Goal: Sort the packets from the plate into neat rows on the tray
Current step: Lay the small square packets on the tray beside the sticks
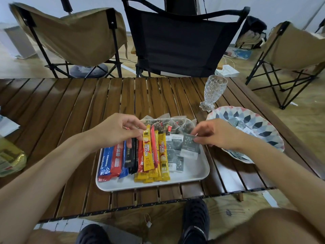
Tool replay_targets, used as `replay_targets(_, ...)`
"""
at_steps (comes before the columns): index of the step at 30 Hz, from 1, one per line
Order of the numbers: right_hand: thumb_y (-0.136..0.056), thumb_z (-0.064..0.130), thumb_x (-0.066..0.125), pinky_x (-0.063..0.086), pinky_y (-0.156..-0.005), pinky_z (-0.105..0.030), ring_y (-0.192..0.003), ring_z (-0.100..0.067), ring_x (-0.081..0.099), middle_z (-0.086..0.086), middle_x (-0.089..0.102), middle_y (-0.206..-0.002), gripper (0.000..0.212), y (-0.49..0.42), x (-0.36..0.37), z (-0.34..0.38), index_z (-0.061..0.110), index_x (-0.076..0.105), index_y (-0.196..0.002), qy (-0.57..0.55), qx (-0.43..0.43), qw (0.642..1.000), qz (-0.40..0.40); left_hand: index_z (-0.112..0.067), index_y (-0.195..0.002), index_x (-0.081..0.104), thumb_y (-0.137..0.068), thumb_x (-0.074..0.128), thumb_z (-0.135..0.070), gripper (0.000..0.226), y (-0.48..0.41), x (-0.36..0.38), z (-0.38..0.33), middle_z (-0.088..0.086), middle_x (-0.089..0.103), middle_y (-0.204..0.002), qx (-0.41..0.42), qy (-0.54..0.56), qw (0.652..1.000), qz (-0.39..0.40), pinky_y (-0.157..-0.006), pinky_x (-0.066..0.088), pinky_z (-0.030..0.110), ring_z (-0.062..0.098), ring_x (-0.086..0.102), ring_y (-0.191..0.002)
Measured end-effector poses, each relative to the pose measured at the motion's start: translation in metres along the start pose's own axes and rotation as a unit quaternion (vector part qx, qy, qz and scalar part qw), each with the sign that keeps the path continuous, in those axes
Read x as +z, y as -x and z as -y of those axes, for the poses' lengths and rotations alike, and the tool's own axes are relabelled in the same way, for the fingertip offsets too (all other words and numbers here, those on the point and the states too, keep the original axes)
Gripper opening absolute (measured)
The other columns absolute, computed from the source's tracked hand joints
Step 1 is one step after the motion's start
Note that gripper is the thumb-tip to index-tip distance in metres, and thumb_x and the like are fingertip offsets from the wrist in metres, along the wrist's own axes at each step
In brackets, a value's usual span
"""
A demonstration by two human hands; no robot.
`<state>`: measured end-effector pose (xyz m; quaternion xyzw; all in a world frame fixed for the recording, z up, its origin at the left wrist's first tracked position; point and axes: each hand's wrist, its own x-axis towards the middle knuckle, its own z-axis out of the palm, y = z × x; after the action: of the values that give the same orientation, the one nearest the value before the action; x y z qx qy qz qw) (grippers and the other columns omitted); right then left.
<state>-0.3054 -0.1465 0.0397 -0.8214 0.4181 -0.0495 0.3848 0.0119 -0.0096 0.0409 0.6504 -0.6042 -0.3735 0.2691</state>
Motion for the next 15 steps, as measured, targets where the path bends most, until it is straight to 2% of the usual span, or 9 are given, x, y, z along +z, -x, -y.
replay_targets(3, -0.086, 0.023, 0.084, 0.048, -0.075, -0.019, -0.077, 0.004, 0.068, 0.014, 0.075, -0.082, 0.018, -0.001, 0.005, -0.01, 0.033, 0.076, -0.098, 0.105, -0.012, 0.994, -0.002, -0.028, -0.117, 0.07, -0.1, 0.068, -0.034, 0.018, -0.003, 0.005, 0.001, -0.012, 0.081, -0.093, -0.004, -0.03, 1.0, 0.004, -0.07, 0.055, 0.024, 0.012, 0.076, -0.074)
replay_targets(5, -0.086, 0.024, 0.083, 0.051, -0.076, -0.021, -0.082, 0.001, 0.066, 0.014, 0.073, -0.086, 0.017, -0.004, 0.01, -0.01, 0.032, 0.076, -0.099, 0.145, -0.018, 0.989, -0.005, -0.027, -0.116, 0.07, -0.1, 0.067, -0.033, 0.018, -0.005, 0.006, -0.001, -0.012, 0.081, -0.093, -0.003, -0.032, 0.999, 0.001, -0.071, 0.061, 0.033, 0.014, 0.076, -0.074)
replay_targets(7, -0.086, 0.027, 0.082, 0.047, -0.071, -0.018, -0.082, 0.002, 0.062, 0.015, 0.071, -0.091, 0.017, -0.006, 0.015, -0.008, 0.034, 0.075, -0.1, 0.193, -0.03, 0.981, -0.008, -0.026, -0.116, 0.071, -0.1, 0.067, -0.033, 0.017, -0.007, 0.007, -0.002, -0.011, 0.081, -0.092, -0.001, -0.032, 1.0, 0.001, -0.078, 0.065, 0.044, 0.016, 0.076, -0.074)
replay_targets(9, -0.086, 0.03, 0.081, 0.04, -0.064, -0.015, -0.081, 0.001, 0.059, 0.014, 0.07, -0.096, 0.018, -0.008, 0.019, -0.005, 0.033, 0.074, -0.102, 0.238, -0.034, 0.971, -0.007, -0.026, -0.116, 0.071, -0.1, 0.067, -0.032, 0.017, -0.008, 0.007, -0.001, -0.011, 0.081, -0.092, -0.002, -0.036, 0.999, 0.0, -0.078, 0.065, 0.045, 0.016, 0.076, -0.074)
replay_targets(11, -0.085, 0.032, 0.08, 0.042, -0.066, -0.018, -0.089, -0.005, 0.06, 0.013, 0.068, -0.103, 0.021, -0.008, 0.023, -0.003, 0.032, 0.073, -0.104, 0.285, -0.036, 0.958, -0.014, -0.025, -0.116, 0.071, -0.1, 0.067, -0.032, 0.018, -0.009, 0.007, 0.0, -0.011, 0.081, -0.092, -0.005, -0.042, 0.999, -0.002, -0.072, 0.064, 0.04, 0.015, 0.076, -0.073)
replay_targets(13, -0.085, 0.035, 0.078, 0.049, -0.075, -0.026, -0.099, -0.011, 0.062, 0.01, 0.064, -0.108, 0.021, -0.007, 0.027, 0.001, 0.031, 0.071, -0.105, 0.312, -0.045, 0.948, -0.029, -0.026, -0.116, 0.071, -0.1, 0.067, -0.032, 0.017, -0.009, 0.007, 0.001, -0.011, 0.081, -0.092, -0.003, -0.044, 0.999, -0.003, -0.064, 0.06, 0.029, 0.014, 0.076, -0.072)
replay_targets(15, -0.087, 0.047, 0.074, 0.054, -0.077, -0.032, -0.093, -0.011, 0.063, 0.01, 0.064, -0.104, 0.025, -0.005, 0.032, 0.009, 0.029, 0.066, -0.103, 0.285, -0.058, 0.956, -0.037, -0.029, -0.114, 0.07, -0.1, 0.066, -0.033, 0.015, -0.008, 0.006, 0.002, -0.011, 0.081, -0.091, -0.003, -0.042, 0.999, -0.003, -0.064, 0.055, 0.022, 0.013, 0.076, -0.072)
